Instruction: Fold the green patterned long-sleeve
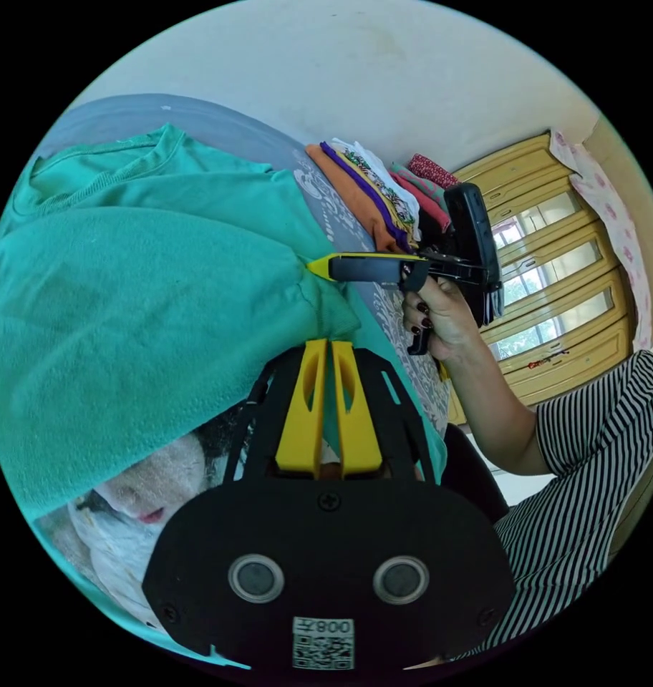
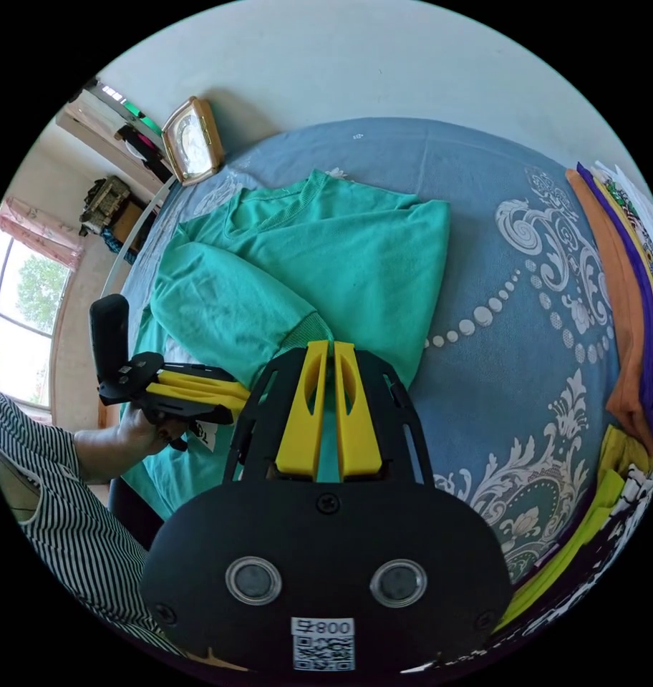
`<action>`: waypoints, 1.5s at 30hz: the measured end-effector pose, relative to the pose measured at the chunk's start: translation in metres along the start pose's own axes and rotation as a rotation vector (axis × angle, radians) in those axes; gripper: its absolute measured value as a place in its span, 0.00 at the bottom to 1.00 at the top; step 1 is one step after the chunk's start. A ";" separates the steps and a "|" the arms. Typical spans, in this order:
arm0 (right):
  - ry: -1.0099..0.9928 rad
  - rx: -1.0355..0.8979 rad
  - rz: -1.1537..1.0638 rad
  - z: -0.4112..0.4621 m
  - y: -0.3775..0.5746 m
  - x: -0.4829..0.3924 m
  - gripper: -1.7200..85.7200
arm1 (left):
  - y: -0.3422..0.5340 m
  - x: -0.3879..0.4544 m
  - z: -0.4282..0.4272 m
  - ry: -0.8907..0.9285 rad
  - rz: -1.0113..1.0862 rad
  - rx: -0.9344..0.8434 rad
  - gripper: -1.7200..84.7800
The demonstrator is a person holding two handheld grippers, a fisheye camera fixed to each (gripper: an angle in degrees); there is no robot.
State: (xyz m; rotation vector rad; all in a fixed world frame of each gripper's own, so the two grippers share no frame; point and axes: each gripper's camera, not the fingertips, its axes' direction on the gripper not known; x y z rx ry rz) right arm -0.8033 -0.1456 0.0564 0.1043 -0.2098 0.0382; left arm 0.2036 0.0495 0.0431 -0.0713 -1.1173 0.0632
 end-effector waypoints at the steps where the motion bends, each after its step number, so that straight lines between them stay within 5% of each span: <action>1: -0.009 0.005 0.008 0.001 -0.003 0.000 0.03 | 0.001 -0.003 0.000 0.006 0.001 0.001 0.04; 12: -0.043 0.018 0.036 0.002 -0.034 -0.020 0.04 | 0.025 -0.026 -0.010 0.050 0.044 0.007 0.09; 20: -0.072 0.139 0.090 -0.025 -0.060 -0.041 0.05 | 0.113 -0.085 -0.126 -0.124 -0.119 0.327 0.10; 26: -0.251 0.148 -0.150 -0.006 -0.153 -0.140 0.07 | 0.202 -0.155 -0.193 -0.253 -0.441 0.575 0.10; 29: -0.318 0.116 -0.296 0.017 -0.216 -0.208 0.09 | 0.232 -0.190 -0.200 -0.169 -0.543 0.629 0.10; 36: -0.316 -0.023 -0.514 0.083 -0.342 -0.348 0.10 | 0.276 -0.238 -0.207 -0.042 -0.598 0.752 0.10; 45: -0.256 -0.093 -0.538 0.120 -0.417 -0.434 0.10 | 0.300 -0.267 -0.210 -0.051 -0.592 0.733 0.03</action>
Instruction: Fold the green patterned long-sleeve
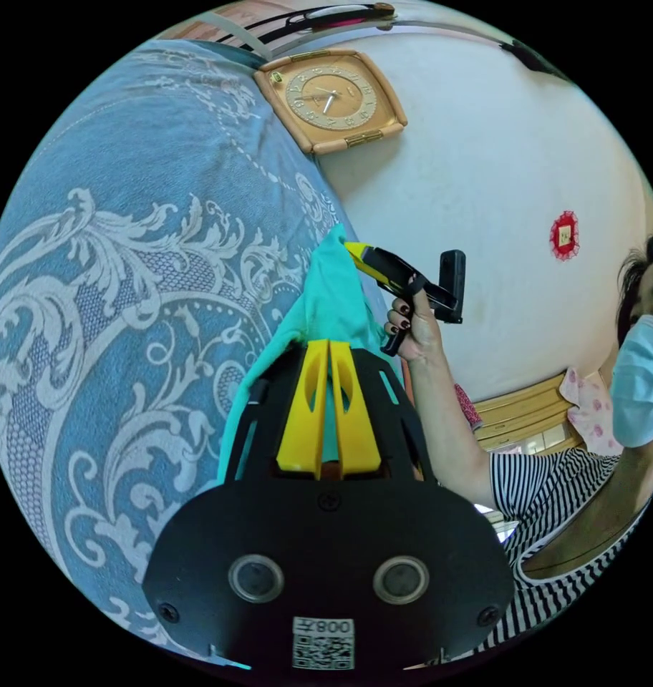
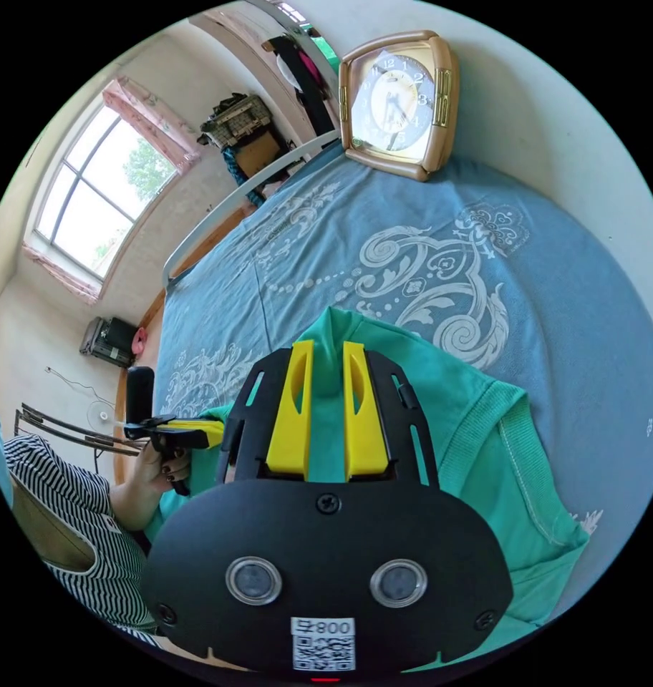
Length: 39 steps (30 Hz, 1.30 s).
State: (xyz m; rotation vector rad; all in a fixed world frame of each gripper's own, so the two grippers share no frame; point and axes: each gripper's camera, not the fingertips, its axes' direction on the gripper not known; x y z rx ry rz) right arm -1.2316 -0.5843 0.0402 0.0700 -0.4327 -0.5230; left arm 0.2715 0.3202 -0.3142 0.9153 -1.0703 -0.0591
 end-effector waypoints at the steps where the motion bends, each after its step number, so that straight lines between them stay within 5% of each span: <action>1: 0.000 -0.009 0.003 0.002 -0.010 -0.003 0.09 | 0.000 -0.003 -0.001 -0.004 0.007 -0.008 0.03; 13: -0.014 -0.023 0.008 -0.010 -0.080 -0.037 0.04 | 0.006 -0.019 -0.015 -0.079 0.091 -0.087 0.09; 20: -0.032 -0.031 0.019 -0.013 -0.106 -0.056 0.03 | 0.001 -0.014 -0.003 -0.211 0.165 -0.158 0.04; 28: 0.015 -0.006 -0.010 -0.036 -0.151 -0.089 0.02 | 0.015 0.002 -0.027 -0.391 0.242 -0.016 0.02; 39: 0.073 -0.077 0.000 -0.029 -0.172 -0.121 0.03 | 0.027 0.003 -0.028 -0.335 0.271 -0.015 0.02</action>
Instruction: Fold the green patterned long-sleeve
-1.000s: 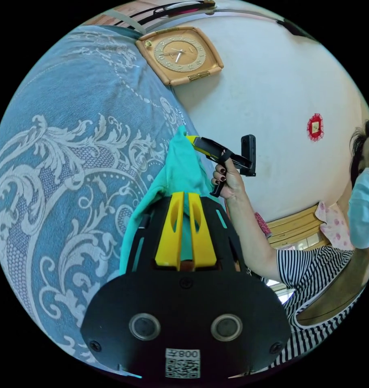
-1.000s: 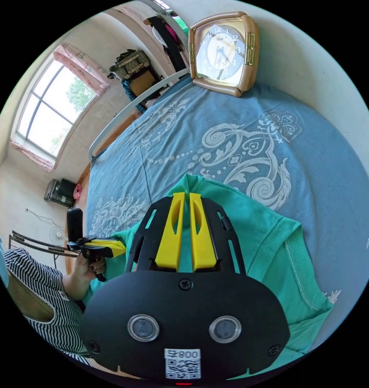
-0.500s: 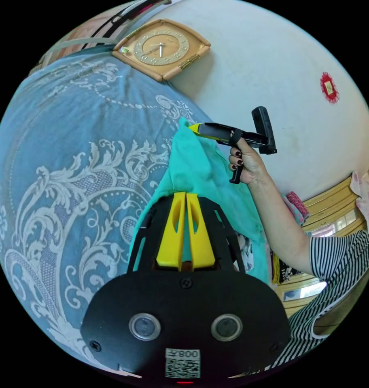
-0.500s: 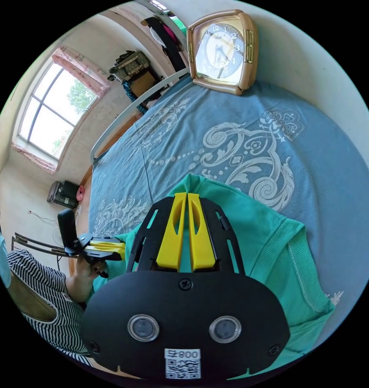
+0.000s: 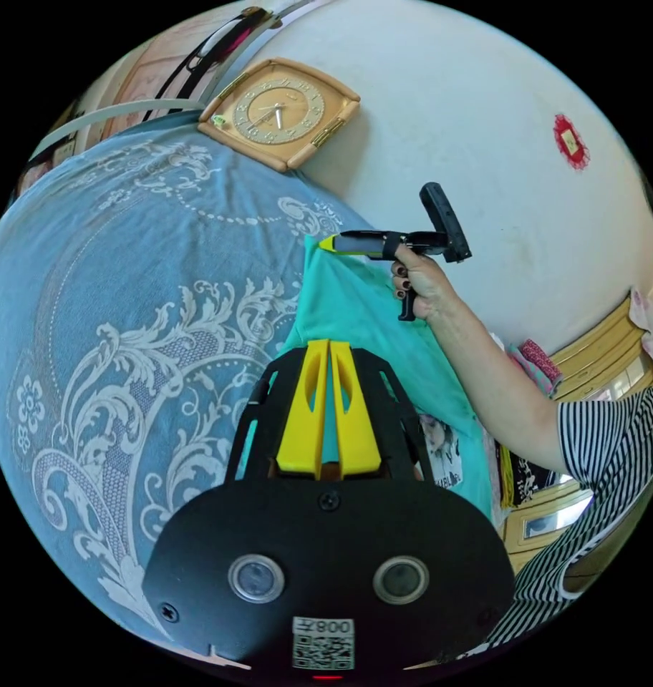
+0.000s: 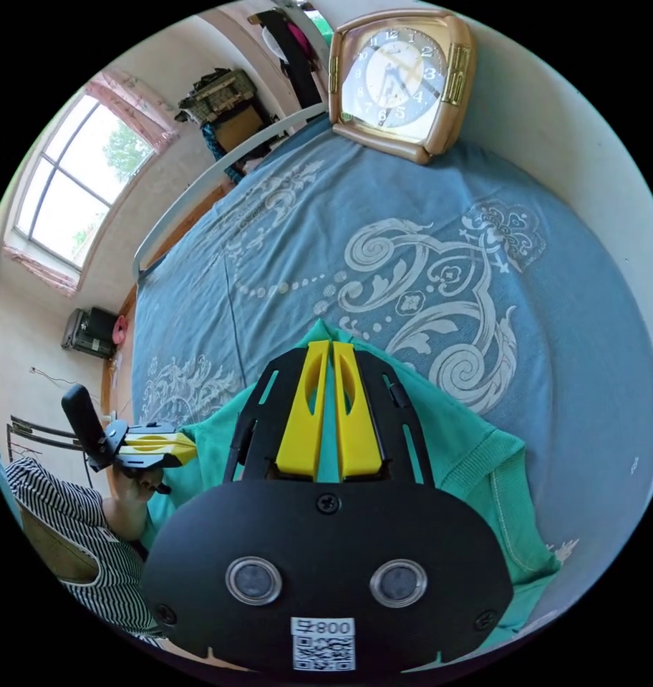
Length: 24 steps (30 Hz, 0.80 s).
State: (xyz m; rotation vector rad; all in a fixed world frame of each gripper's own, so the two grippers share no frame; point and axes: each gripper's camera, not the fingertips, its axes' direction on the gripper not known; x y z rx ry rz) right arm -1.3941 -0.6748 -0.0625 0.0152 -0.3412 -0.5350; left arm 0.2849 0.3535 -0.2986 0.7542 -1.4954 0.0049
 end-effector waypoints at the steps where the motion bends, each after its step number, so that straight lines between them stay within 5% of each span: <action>1: 0.014 0.024 0.003 -0.009 0.003 -0.005 0.03 | 0.001 0.004 -0.003 0.017 0.014 0.026 0.02; 9: 0.082 0.029 -0.106 -0.019 0.024 -0.065 0.02 | 0.001 0.027 0.023 -0.136 0.112 -0.183 0.02; 24: 0.229 0.039 -0.120 -0.045 0.108 -0.124 0.02 | 0.031 0.051 -0.004 -0.190 0.162 -0.015 0.02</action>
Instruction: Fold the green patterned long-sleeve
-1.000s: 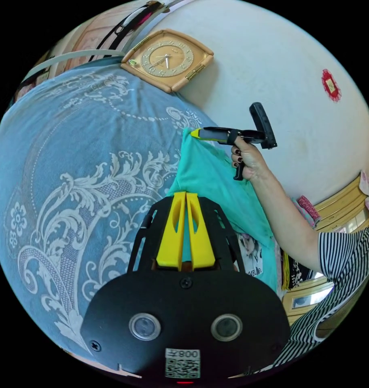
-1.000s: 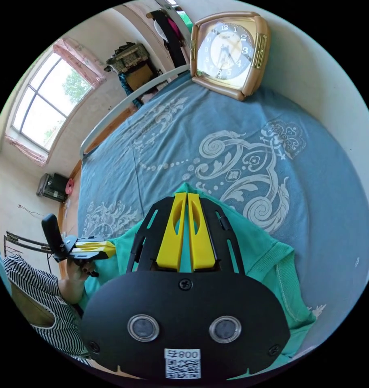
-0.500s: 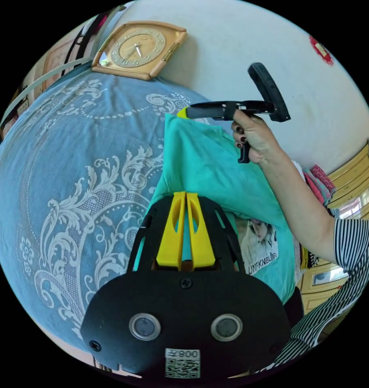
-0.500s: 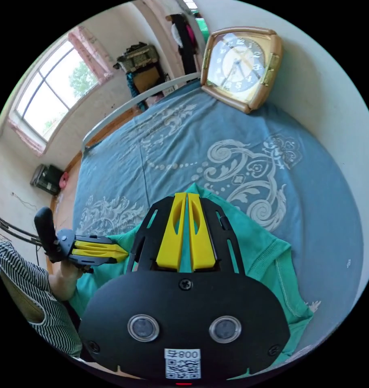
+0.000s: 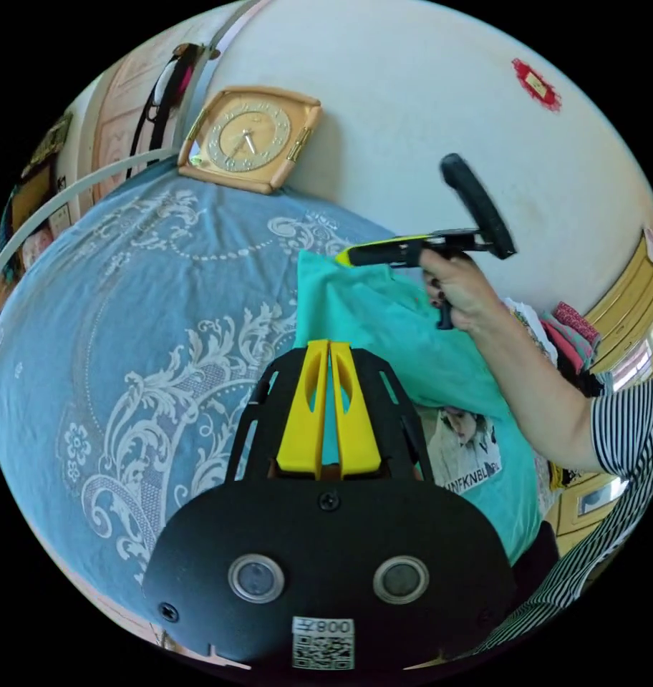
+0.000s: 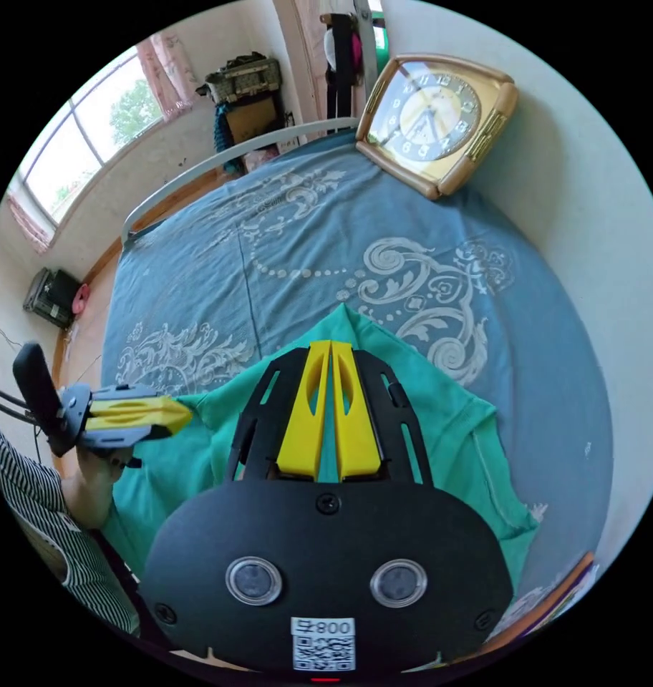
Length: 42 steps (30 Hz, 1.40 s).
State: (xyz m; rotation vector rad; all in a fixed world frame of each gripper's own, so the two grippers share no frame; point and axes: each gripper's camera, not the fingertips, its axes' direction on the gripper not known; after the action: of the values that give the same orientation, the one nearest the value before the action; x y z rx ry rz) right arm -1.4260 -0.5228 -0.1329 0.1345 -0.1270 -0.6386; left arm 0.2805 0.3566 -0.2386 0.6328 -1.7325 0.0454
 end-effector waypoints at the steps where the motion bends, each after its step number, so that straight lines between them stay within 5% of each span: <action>1: 0.007 0.010 0.012 -0.010 0.020 -0.004 0.02 | 0.002 0.000 0.009 -0.005 -0.005 -0.054 0.02; 11: -0.014 -0.112 0.054 0.003 0.166 -0.055 0.02 | 0.019 0.023 0.030 -0.034 0.051 -0.192 0.02; 21: 0.047 -0.016 0.127 -0.040 0.264 -0.068 0.02 | 0.047 0.053 0.010 -0.033 0.178 0.017 0.02; 25: -0.009 -0.093 0.199 -0.027 0.328 -0.065 0.02 | 0.057 0.064 0.051 -0.129 0.221 -0.201 0.02; 29: -0.015 -0.118 0.255 -0.003 0.379 -0.059 0.02 | 0.068 0.070 0.061 -0.178 0.249 -0.209 0.02; 42: -0.208 -0.083 0.539 -0.028 0.582 -0.045 0.02 | 0.143 0.026 0.017 0.039 0.091 -0.225 0.02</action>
State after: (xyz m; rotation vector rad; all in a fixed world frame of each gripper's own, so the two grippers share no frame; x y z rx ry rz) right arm -1.1176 -0.0310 -0.0686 -0.0486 -0.3244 -0.1173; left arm 0.2005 0.4626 -0.1766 0.3855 -1.6986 -0.0726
